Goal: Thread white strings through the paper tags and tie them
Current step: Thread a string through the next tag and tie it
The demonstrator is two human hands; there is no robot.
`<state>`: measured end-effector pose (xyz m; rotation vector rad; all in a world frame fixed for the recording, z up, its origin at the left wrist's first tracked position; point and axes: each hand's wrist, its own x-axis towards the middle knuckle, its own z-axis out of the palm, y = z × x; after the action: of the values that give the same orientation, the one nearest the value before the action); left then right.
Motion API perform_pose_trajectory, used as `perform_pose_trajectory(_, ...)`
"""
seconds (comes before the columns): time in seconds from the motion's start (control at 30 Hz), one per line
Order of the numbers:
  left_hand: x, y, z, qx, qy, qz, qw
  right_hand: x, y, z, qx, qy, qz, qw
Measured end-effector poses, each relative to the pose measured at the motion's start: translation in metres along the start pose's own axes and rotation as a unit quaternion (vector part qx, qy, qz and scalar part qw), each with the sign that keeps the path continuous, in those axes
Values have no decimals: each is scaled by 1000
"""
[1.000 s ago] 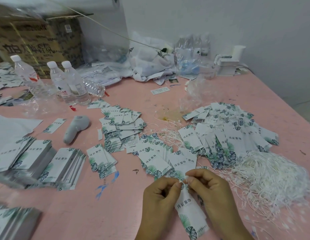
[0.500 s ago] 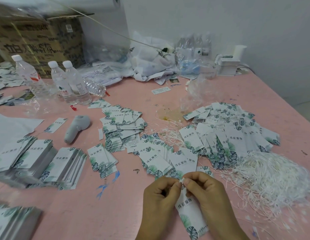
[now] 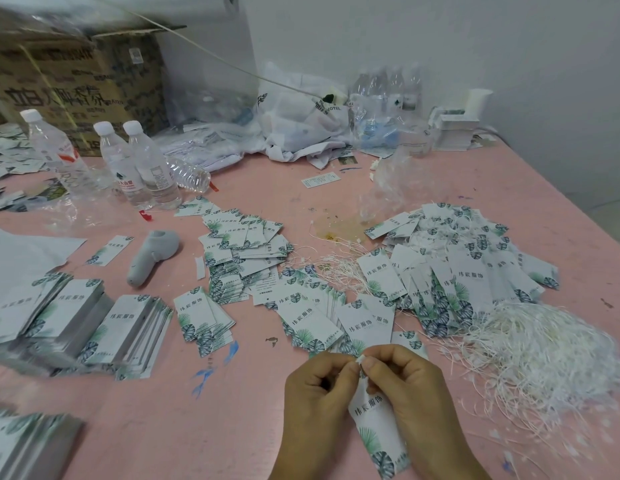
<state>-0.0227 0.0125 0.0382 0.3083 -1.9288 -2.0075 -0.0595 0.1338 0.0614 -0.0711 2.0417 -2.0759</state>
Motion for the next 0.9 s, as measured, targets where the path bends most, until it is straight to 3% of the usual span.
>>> perform_pose_trajectory(0.6,-1,6,-2,-61,-44,-31,997,9,-3,-14,19,-56,34,998)
perform_pose_trajectory(0.77,0,5,-2,-55,-38,-22,998,4,-9,-16,-21,-75,28,997)
perform_pose_trajectory(0.9,8,0,-6,-156,17,-67,985,6,-6,-21,-141,-8,-46,989)
